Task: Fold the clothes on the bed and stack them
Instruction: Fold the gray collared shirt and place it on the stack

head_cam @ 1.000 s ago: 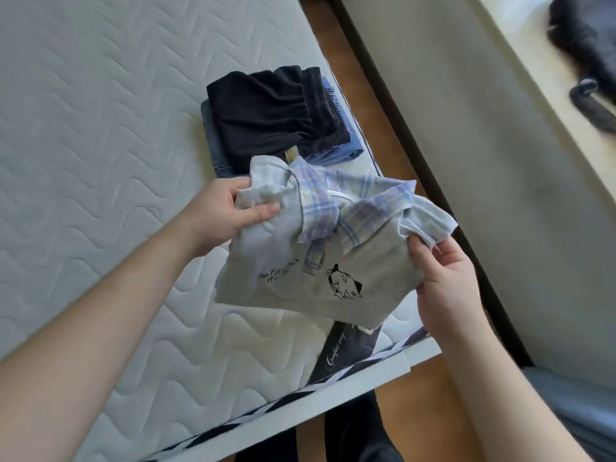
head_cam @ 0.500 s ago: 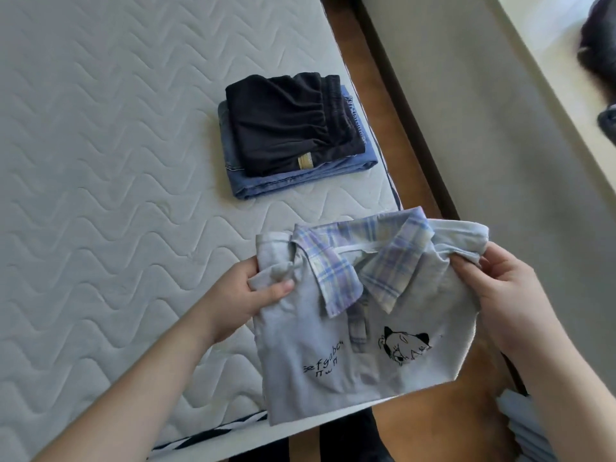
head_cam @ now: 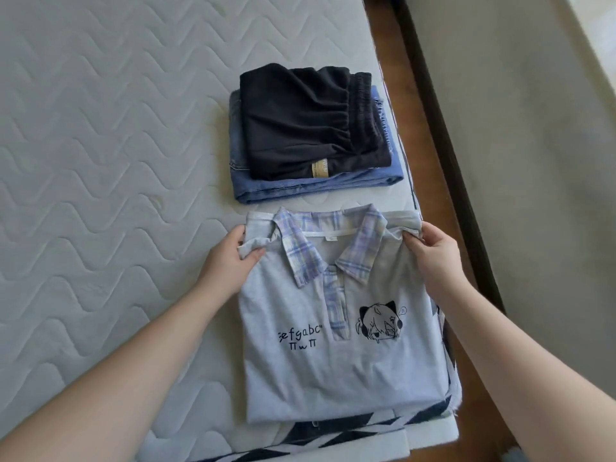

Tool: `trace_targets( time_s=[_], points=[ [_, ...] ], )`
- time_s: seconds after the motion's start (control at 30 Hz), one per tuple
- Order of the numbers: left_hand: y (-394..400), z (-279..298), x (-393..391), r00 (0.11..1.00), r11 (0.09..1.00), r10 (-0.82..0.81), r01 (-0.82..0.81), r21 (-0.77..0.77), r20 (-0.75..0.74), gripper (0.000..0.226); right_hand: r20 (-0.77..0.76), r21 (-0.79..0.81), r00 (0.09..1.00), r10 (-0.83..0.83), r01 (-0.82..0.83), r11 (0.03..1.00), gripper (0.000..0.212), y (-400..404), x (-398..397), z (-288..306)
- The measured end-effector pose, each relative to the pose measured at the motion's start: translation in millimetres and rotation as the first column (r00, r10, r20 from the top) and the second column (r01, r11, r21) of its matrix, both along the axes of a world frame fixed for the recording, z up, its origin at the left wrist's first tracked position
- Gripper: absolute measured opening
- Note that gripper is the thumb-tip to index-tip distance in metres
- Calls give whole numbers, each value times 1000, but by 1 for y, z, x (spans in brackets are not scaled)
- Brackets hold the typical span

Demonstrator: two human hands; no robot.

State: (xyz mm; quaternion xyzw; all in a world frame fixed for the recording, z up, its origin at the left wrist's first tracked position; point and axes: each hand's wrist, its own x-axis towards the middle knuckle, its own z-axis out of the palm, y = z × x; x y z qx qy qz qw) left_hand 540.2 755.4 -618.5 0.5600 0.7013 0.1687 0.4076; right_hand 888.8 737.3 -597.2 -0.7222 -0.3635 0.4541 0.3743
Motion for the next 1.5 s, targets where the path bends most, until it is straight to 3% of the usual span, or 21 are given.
trace_targets(
  time_s=[0.1,0.3,0.4,0.47,0.57,0.63,0.7,0.87,0.97,1.07,1.17,1.33,1.43,1.5],
  points=[
    [17,-12,-3,997,997,73,-73,5,19,45,1,-45,999,53,-53,998,21,30,3,-11],
    [32,-30,1,974,974,225,-225,18,19,50,72,-91,995,69,-62,994,17,62,1,-29],
    [18,-30,8,920,917,392,-392,-68,-17,54,168,-230,982,89,-48,972,40,48,7,-35],
    [2,-31,11,926,916,374,-376,-139,-41,48,264,-323,949,173,-83,943,41,31,12,-33],
    [-25,-34,9,948,923,313,-290,-252,54,37,334,-429,885,326,-165,888,29,-3,20,-30],
    [-43,-32,6,951,921,288,-242,-306,113,34,393,-478,817,422,-211,853,44,-30,23,-28],
    [-62,-34,4,929,902,308,-217,-373,204,39,412,-533,767,492,-235,813,47,-57,22,-29],
    [-102,-35,6,872,880,351,-182,-438,342,49,400,-574,751,526,-243,782,36,-105,13,-34],
    [-123,-34,7,904,860,311,-135,-492,294,59,389,-558,778,493,-227,798,28,-125,6,-32],
    [-149,-30,3,956,863,256,-159,-480,143,37,374,-516,855,359,-130,847,30,-140,6,-24],
    [-173,-24,7,953,879,303,-267,-394,30,26,364,-508,879,307,-89,857,33,-153,12,-19],
    [-205,-25,17,927,873,367,-319,-369,69,20,302,-547,925,230,-29,836,33,-174,12,-29],
    [-214,-28,18,933,873,356,-311,-375,55,22,366,-519,914,178,41,854,38,-184,3,-31],
    [-217,-22,19,954,887,299,-274,-372,10,17,447,-551,842,301,-6,835,34,-187,-4,-25]
  ],
)
